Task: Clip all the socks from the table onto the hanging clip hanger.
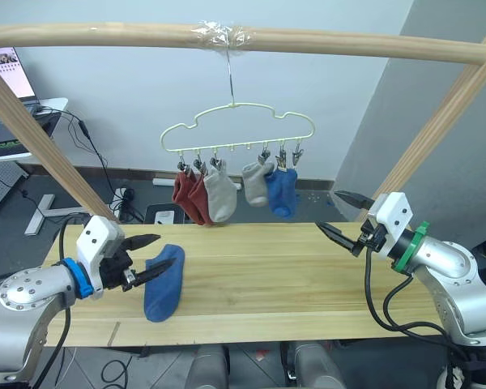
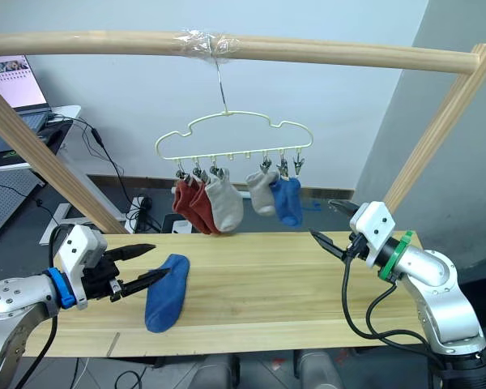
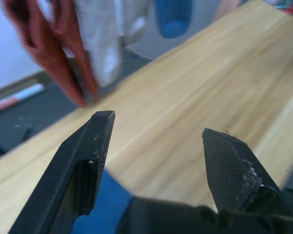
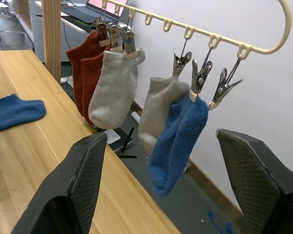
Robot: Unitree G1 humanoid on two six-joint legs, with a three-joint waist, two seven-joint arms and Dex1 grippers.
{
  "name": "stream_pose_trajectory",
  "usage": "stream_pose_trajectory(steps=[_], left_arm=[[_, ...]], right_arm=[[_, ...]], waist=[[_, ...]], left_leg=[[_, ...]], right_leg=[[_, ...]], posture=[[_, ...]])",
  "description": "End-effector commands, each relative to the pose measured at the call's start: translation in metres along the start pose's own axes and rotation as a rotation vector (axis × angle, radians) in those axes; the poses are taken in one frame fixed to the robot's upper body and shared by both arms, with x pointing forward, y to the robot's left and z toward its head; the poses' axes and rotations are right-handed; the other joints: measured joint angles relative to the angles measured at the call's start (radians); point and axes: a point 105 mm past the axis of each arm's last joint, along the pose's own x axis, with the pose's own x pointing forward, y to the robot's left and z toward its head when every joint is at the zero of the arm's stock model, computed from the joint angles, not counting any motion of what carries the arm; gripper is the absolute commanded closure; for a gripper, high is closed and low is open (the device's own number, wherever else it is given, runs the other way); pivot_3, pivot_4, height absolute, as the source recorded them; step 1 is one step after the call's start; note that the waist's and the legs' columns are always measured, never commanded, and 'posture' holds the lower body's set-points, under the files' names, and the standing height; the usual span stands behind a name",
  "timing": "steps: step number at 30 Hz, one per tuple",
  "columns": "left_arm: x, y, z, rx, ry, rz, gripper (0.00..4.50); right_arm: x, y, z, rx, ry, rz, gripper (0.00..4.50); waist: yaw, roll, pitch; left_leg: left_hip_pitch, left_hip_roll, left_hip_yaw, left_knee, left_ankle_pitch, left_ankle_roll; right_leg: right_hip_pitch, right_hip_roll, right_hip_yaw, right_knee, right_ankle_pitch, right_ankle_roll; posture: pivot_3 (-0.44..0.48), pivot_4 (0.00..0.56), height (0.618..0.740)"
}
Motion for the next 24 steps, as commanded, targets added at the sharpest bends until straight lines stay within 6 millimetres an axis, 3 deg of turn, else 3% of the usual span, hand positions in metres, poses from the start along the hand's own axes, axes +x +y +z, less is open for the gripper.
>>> stream_pose_trajectory(steps=[1,14,24], left_arm=[[0.004,0.005,0.004,0.058,-0.023,0.065,1.27],[0.007,-0.003,0.018,0.087,-0.113,0.021,1.27],[0.008,0.001,0.029,0.097,-0.180,0.038,1.27]], right_arm=[[0.002,-0.002,0.012,-0.044,-0.030,-0.023,0.76],[0.006,-0.005,0.018,-0.017,-0.040,-0.028,0.76],[0.008,-0.004,0.023,-0.003,-0.042,-0.045,0.76]], waist=[[0.001,0.000,0.000],[0.007,0.000,0.000],[0.007,0.002,0.001]], left_leg=[[0.000,0.000,0.000,0.000,0.000,0.000],[0.000,0.000,0.000,0.000,0.000,0.000],[0.000,0.000,0.000,0.000,0.000,0.000]], right_leg=[[0.000,0.000,0.000,0.000,0.000,0.000],[0.000,0.000,0.000,0.000,0.000,0.000],[0.000,0.000,0.000,-0.001,0.000,0.000]], posture=[[0.024,0.128,0.721],[0.025,0.145,0.721],[0.012,0.173,0.721]])
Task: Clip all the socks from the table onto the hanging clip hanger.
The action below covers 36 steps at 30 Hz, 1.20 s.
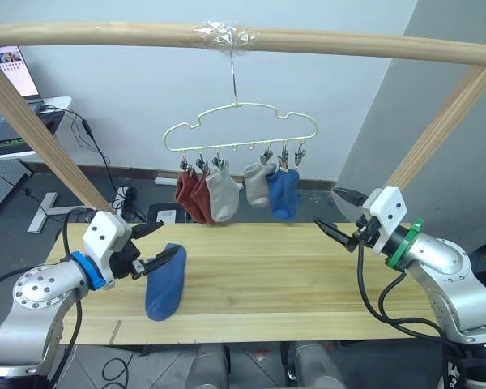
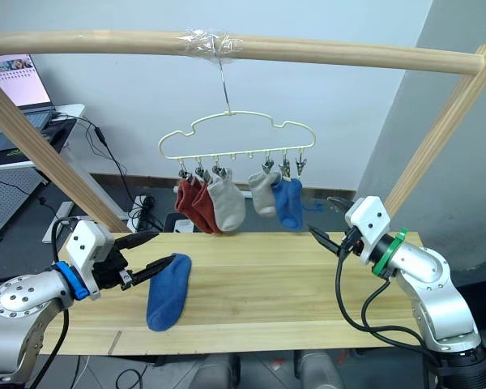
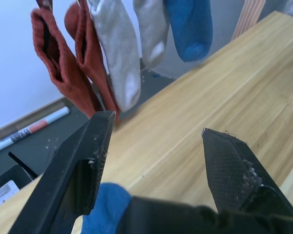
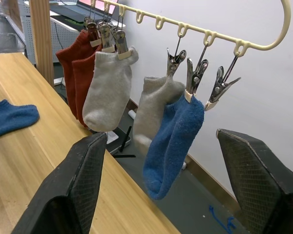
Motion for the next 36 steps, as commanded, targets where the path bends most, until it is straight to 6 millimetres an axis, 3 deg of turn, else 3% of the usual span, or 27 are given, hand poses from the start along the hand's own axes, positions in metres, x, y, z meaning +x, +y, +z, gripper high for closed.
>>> stream_pose_trajectory(steps=[1,14,22,30,36], left_arm=[[-0.001,0.004,0.017,0.032,-0.078,0.013,1.27],[0.000,-0.001,0.026,0.037,-0.118,-0.056,1.27],[0.012,-0.007,0.045,0.087,-0.189,-0.090,1.27],[0.017,-0.008,0.052,0.100,-0.215,-0.115,1.27],[0.022,-0.006,0.064,0.099,-0.261,-0.128,1.27]], right_arm=[[0.001,0.000,0.018,-0.021,-0.059,-0.006,0.76],[0.005,-0.009,0.026,-0.036,-0.054,-0.069,0.76],[0.013,-0.016,0.035,-0.001,-0.057,-0.132,0.76],[0.025,-0.019,0.038,0.090,-0.053,-0.187,0.76],[0.033,-0.021,0.046,0.133,-0.087,-0.214,0.76]], waist=[[0.000,0.001,0.001],[-0.001,0.009,0.036],[-0.003,0.010,0.074],[-0.004,0.008,0.085],[-0.007,0.009,0.086]], left_leg=[[0.000,0.000,0.000,0.000,0.000,0.000],[-0.001,0.000,0.000,-0.001,0.000,0.000],[-0.003,0.000,0.000,-0.005,-0.001,-0.001],[-0.005,0.000,0.000,-0.018,-0.001,-0.001],[-0.015,-0.001,-0.001,-0.017,-0.001,-0.002]], right_leg=[[0.000,0.000,0.000,0.000,0.000,0.000],[-0.002,0.000,0.000,-0.001,-0.001,-0.001],[-0.004,0.000,0.001,-0.002,-0.004,0.001],[-0.011,0.000,0.001,-0.003,-0.007,0.006],[-0.020,0.000,0.000,-0.002,-0.007,0.006]], posture=[[0.011,0.178,0.721],[-0.011,0.252,0.721],[-0.029,0.293,0.721],[-0.035,0.300,0.721],[-0.037,0.298,0.721]])
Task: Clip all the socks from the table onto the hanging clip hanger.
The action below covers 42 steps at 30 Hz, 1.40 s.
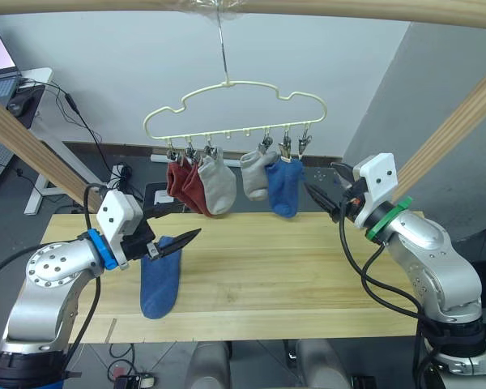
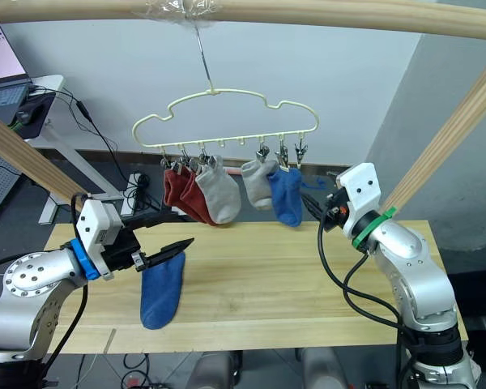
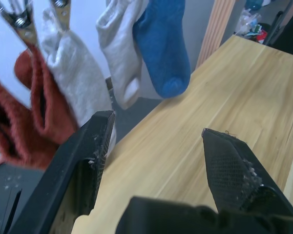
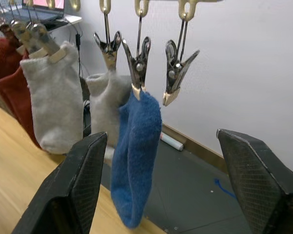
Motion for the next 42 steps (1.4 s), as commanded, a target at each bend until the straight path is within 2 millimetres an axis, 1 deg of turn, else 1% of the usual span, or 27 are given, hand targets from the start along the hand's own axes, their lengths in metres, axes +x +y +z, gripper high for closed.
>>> stream_pose_trajectory(steps=[1,3,4,5,9,14,19,22,28,34,42], left_arm=[[0.003,0.000,0.016,0.028,-0.059,-0.014,1.23],[0.005,0.000,0.018,0.030,-0.065,-0.018,1.22],[0.006,0.001,0.019,0.032,-0.068,-0.020,1.22],[0.007,0.002,0.021,0.032,-0.072,-0.022,1.22],[0.014,0.003,0.029,0.039,-0.099,-0.036,1.22],[0.027,-0.002,0.044,0.043,-0.147,-0.084,1.22],[0.033,-0.002,0.051,0.052,-0.169,-0.105,1.22],[0.034,-0.001,0.053,0.056,-0.174,-0.112,1.22],[0.036,0.002,0.054,0.064,-0.178,-0.112,1.22],[0.037,0.004,0.055,0.071,-0.181,-0.112,1.22],[0.037,0.004,0.051,0.073,-0.177,-0.113,1.22]], right_arm=[[0.002,0.002,0.017,0.002,-0.065,-0.006,0.94],[0.002,0.002,0.018,0.011,-0.069,-0.009,1.34],[0.003,0.003,0.018,0.013,-0.069,-0.008,1.72],[0.004,0.004,0.017,0.013,-0.067,-0.007,1.95],[0.011,0.005,0.019,0.014,-0.069,-0.028,1.95],[0.026,-0.001,0.023,0.058,-0.057,-0.111,1.95],[0.041,0.003,0.025,0.092,-0.065,-0.141,1.95],[0.051,0.003,0.029,0.106,-0.079,-0.165,1.95],[0.066,0.005,0.036,0.112,-0.110,-0.209,1.95],[0.075,0.004,0.037,0.111,-0.118,-0.253,1.95],[0.082,0.004,0.038,0.126,-0.114,-0.286,1.95]], waist=[[-0.001,0.000,0.001],[-0.003,0.000,0.001],[-0.004,0.000,0.001],[-0.006,0.000,0.001],[-0.010,0.000,0.001],[-0.021,0.000,0.001],[-0.024,0.000,0.001],[-0.028,0.000,0.001],[-0.030,0.000,0.001],[-0.031,0.000,0.001],[-0.030,0.000,0.001]], left_leg=[[-0.001,0.000,0.000,0.001,0.000,0.000],[-0.001,0.000,-0.001,0.001,0.000,0.000],[-0.001,0.000,-0.001,0.001,0.000,0.000],[-0.001,0.000,-0.001,0.001,0.000,0.000],[-0.001,0.000,-0.001,0.001,0.000,0.000],[-0.001,0.000,-0.001,0.002,0.000,0.000],[-0.001,0.000,-0.002,0.001,0.000,0.000],[-0.001,0.000,-0.002,0.001,0.000,0.000],[-0.001,0.000,-0.002,0.001,0.000,0.000],[-0.002,0.000,-0.002,0.001,0.000,0.000],[-0.002,0.000,-0.002,0.001,0.000,0.000]], right_leg=[[0.000,0.000,0.000,0.000,0.000,0.000],[0.000,0.000,0.000,0.000,0.000,0.000],[0.000,0.000,-0.001,0.000,0.000,0.000],[0.000,0.000,-0.001,0.000,0.000,0.000],[0.000,0.000,-0.001,0.000,0.000,0.001],[0.000,0.000,-0.001,0.001,0.001,0.001],[-0.001,0.000,-0.001,0.001,0.001,0.001],[-0.001,0.000,-0.001,0.001,0.001,0.001],[-0.001,0.000,-0.001,0.002,0.001,0.001],[-0.001,0.000,-0.002,0.002,0.001,0.000],[-0.001,0.000,-0.002,0.002,0.003,-0.002]], posture=[[-0.037,0.295,0.721],[-0.037,0.292,0.721],[-0.037,0.292,0.721],[-0.037,0.292,0.721],[-0.049,0.288,0.721],[-0.063,0.289,0.721],[-0.069,0.287,0.721],[-0.068,0.285,0.721],[-0.062,0.276,0.721],[-0.059,0.270,0.721],[-0.057,0.268,0.721]])
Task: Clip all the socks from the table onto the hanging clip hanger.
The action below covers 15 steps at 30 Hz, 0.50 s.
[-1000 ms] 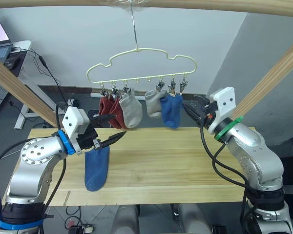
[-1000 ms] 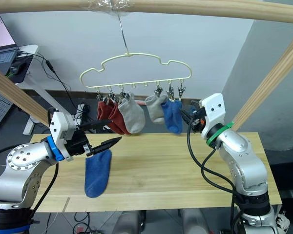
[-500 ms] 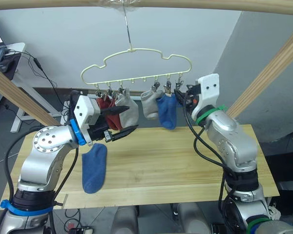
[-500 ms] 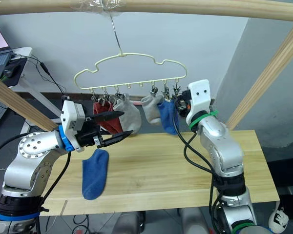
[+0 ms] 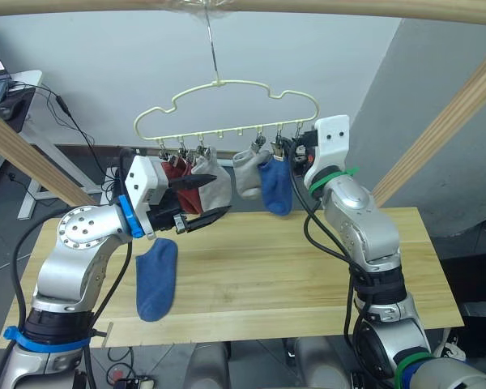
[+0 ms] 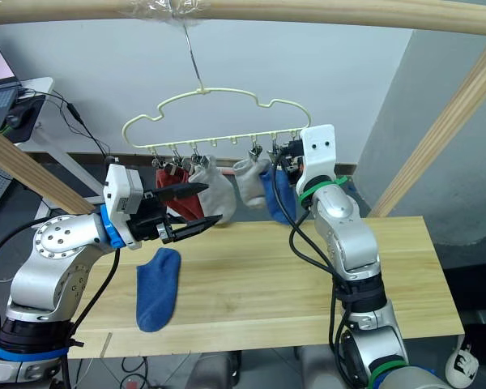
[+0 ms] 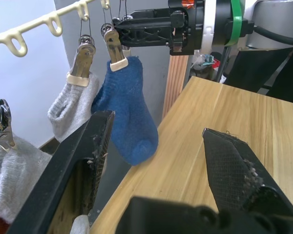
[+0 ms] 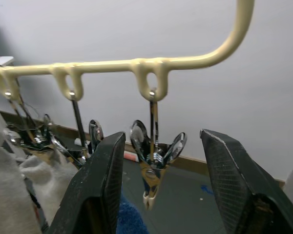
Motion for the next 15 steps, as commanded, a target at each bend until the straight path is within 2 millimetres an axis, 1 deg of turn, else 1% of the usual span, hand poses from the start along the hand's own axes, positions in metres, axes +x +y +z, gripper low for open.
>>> stream_pose_trajectory(steps=[1,7,15], left_arm=[[-0.001,0.000,0.006,0.032,-0.023,0.000,1.22],[0.000,0.000,0.004,0.032,-0.022,0.001,1.22],[0.000,0.001,0.001,0.028,-0.012,0.010,1.22]], right_arm=[[0.003,0.006,0.019,0.017,-0.063,-0.001,1.95],[0.008,0.019,0.025,0.062,-0.067,0.038,1.95],[0.011,0.025,0.027,0.099,-0.060,0.051,1.95]], waist=[[0.000,0.000,0.000],[-0.004,0.000,0.000],[-0.008,0.000,0.000]], left_leg=[[0.000,0.000,0.000,0.000,0.000,0.000],[0.000,0.000,0.000,0.000,0.000,0.000],[0.000,0.000,0.000,0.000,0.000,0.000]], right_leg=[[0.000,0.000,0.000,0.000,0.001,-0.001],[-0.001,0.000,0.000,0.002,0.001,-0.002],[-0.001,0.000,0.000,0.001,0.001,-0.002]], posture=[[-0.057,0.268,0.721],[-0.053,0.267,0.721],[-0.045,0.266,0.721]])
